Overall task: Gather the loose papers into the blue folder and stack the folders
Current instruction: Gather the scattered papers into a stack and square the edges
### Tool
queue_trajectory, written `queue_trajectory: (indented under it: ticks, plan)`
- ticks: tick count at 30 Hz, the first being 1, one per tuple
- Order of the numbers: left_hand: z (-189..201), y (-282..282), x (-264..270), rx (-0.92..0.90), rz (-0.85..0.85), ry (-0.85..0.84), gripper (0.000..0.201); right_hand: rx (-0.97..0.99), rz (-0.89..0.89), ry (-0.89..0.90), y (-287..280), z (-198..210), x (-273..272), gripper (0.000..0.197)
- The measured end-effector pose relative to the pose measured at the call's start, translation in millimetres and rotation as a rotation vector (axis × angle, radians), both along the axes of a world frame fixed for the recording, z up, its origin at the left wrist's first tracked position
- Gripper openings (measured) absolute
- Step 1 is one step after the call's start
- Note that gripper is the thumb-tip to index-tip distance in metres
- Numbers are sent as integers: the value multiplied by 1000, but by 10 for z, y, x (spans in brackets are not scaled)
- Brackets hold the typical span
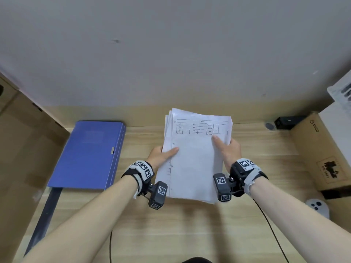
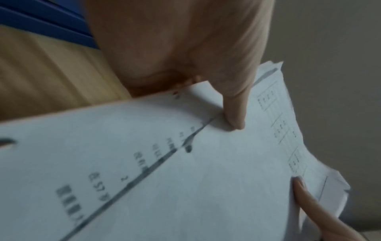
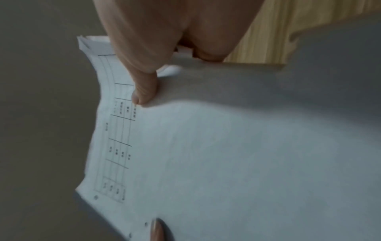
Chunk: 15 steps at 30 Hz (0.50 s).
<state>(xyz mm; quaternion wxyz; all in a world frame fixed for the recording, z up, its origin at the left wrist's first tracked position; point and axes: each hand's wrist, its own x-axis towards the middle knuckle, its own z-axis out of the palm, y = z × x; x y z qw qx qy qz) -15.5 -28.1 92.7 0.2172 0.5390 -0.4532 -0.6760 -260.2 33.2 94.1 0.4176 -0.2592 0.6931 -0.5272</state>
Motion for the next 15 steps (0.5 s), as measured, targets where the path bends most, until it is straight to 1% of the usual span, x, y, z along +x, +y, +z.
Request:
queue_trajectory:
  ticks: [2, 5, 6, 8, 11, 13, 15]
  plan:
    - [-197, 75, 31, 73, 13, -9, 28, 67, 27, -4, 16, -142, -27, 31]
    - [-470, 241, 21, 126, 35, -42, 20, 198, 103, 45, 107, -449, -84, 51]
    - [-563, 300, 10, 136, 46, -50, 20, 241, 132, 66, 157, -550, -99, 54]
    - [-762, 409, 5, 133, 62, -97, 25, 325, 199, 135, 257, -821, -140, 54]
    - [-1036, 549, -5, 142, 31, -202, 36, 493, 276, 322, 363, -1112, -191, 51]
    - [-1205, 632, -3, 195, 25, -233, 35, 575, 305, 436, 411, -1249, -250, 48]
    - [-1370, 698, 25, 200, 25, -290, 34, 591, 283, 482, 459, -1358, -304, 41]
